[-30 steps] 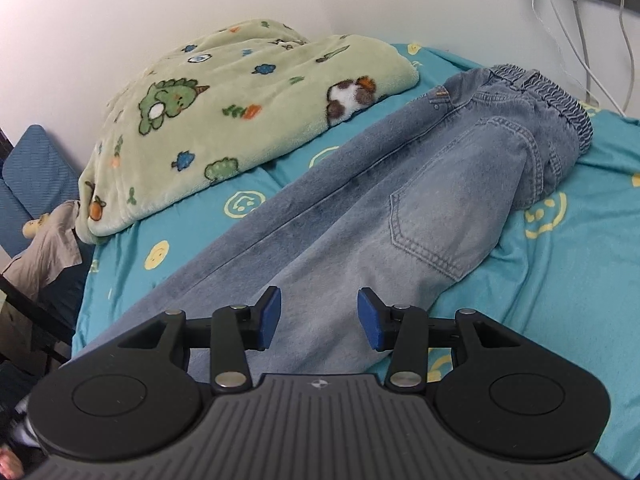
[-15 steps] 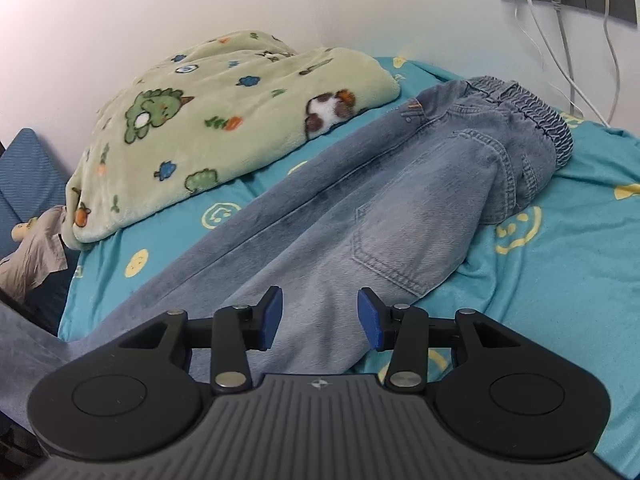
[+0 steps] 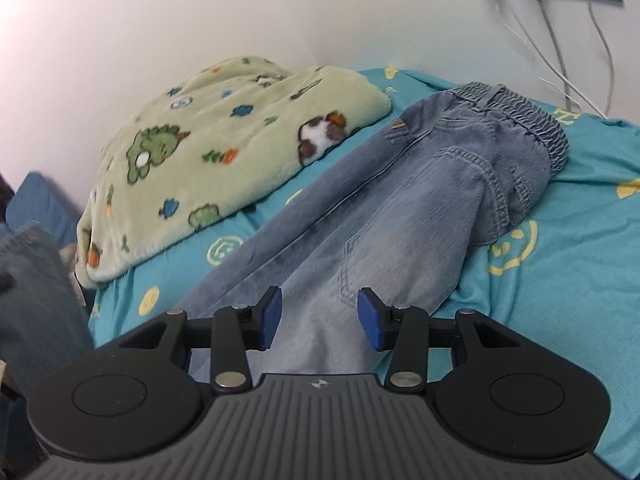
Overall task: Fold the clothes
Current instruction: 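Grasp the ribbed jeans cuff with the left gripper and lift it, then lay the held cuff onto the jeans and open the left gripper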
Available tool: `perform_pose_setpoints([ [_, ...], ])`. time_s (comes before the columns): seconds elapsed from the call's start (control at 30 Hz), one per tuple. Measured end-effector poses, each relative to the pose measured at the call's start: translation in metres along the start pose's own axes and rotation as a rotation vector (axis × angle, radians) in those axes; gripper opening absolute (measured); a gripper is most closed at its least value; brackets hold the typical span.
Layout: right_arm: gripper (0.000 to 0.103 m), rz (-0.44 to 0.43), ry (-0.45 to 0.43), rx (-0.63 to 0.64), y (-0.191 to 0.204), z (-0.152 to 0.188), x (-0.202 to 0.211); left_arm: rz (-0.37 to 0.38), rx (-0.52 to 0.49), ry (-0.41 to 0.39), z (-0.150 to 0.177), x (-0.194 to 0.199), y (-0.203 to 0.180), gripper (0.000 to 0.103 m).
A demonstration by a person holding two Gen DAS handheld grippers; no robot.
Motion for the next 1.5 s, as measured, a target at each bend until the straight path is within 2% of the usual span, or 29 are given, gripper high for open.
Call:
perform_pose_setpoints([
  [0.17, 0.046, -0.013, 0.006, -0.043, -0.006, -0.002, -0.005, 0.018, -0.053, 0.082, 0.052, -0.031, -0.027, 0.014],
  [0.3, 0.047, -0.064, 0.047, -0.072, -0.009, 0.001, -0.011, 0.010, -0.117, 0.124, 0.088, -0.050, -0.034, 0.014],
  [0.43, 0.047, -0.073, 0.074, -0.074, -0.008, 0.005, -0.017, 0.009, -0.179, 0.126, 0.114, -0.054, -0.037, 0.015],
  [0.63, 0.047, -0.088, 0.106, -0.056, -0.004, 0.013, -0.021, 0.020, -0.241, 0.112, 0.124, -0.049, -0.038, 0.017],
  [0.8, 0.047, -0.075, 0.106, -0.054, -0.007, 0.014, -0.020, 0.040, -0.282, 0.116, 0.129, -0.042, -0.040, 0.029],
  [0.87, 0.047, -0.077, 0.106, -0.049, -0.007, 0.015, -0.021, 0.057, -0.296, 0.119, 0.130, -0.037, -0.041, 0.039],
  [0.97, 0.047, -0.102, 0.105, -0.053, -0.007, 0.018, -0.023, 0.073, -0.302, 0.142, 0.132, -0.027, -0.034, 0.044],
  [1.17, 0.047, -0.164, 0.092, -0.046, 0.001, 0.023, -0.027, 0.069, -0.315, 0.142, 0.125, 0.001, 0.001, 0.056],
  [1.27, 0.047, -0.182, 0.092, -0.014, 0.010, 0.026, -0.030, 0.058, -0.309, 0.133, 0.121, 0.014, 0.029, 0.058],
  [1.37, 0.048, -0.201, 0.083, 0.038, 0.020, 0.030, -0.033, 0.027, -0.288, 0.130, 0.119, 0.019, 0.061, 0.063],
  [1.43, 0.049, -0.248, 0.085, 0.059, 0.025, 0.034, -0.038, 0.005, -0.270, 0.129, 0.117, 0.018, 0.081, 0.063],
  [1.5, 0.049, -0.303, 0.091, 0.064, 0.030, 0.038, -0.043, -0.059, -0.298, 0.111, 0.115, 0.014, 0.097, 0.064],
])
Point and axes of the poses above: each gripper's, at about its wrist camera, not at the fingertips, and x roughly against the way its jaws point, y to its left, z to its underside, the point moved 5 cm from there along -x, roughly the way its jaws point, and after that the axes turned 12 degrees about -z, right-handed, at the moved point
